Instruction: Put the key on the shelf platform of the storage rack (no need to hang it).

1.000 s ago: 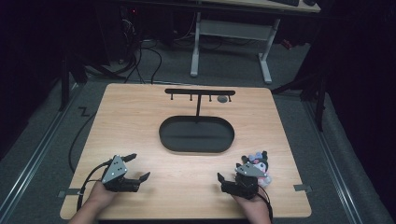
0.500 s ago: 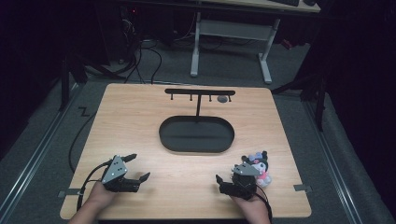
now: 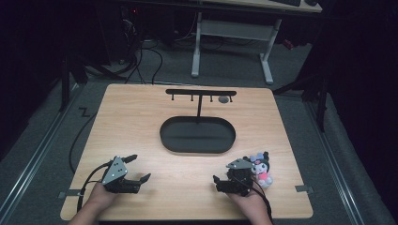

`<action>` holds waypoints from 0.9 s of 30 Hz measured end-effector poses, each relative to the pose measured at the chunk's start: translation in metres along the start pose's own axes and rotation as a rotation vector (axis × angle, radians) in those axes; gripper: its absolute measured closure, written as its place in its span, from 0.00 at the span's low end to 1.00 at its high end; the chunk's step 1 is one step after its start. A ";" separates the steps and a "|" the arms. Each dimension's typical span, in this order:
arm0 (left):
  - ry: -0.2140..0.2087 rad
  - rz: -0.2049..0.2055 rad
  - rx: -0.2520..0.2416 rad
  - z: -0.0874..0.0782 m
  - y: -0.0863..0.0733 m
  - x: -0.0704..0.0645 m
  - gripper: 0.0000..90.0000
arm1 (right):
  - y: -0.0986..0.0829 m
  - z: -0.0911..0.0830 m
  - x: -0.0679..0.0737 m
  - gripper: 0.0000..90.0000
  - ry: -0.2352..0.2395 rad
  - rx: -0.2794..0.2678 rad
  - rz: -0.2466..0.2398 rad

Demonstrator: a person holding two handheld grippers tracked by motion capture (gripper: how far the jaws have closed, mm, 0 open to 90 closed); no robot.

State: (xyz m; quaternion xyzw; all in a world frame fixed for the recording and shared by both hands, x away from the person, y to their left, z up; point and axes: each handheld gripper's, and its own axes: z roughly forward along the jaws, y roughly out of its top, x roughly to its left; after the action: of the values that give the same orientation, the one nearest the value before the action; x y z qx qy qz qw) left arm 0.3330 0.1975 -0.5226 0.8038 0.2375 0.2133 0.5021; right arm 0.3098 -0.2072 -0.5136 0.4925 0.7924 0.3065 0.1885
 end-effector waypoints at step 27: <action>0.002 0.000 0.000 0.000 0.000 0.000 0.17 | 0.019 -0.016 -0.005 0.19 0.049 0.138 -0.003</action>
State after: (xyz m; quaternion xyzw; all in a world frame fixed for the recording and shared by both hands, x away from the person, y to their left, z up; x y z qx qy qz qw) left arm 0.3332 0.1975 -0.5226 0.8036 0.2382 0.2140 0.5017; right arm 0.3153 -0.2103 -0.4888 0.4956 0.8168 0.2628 0.1350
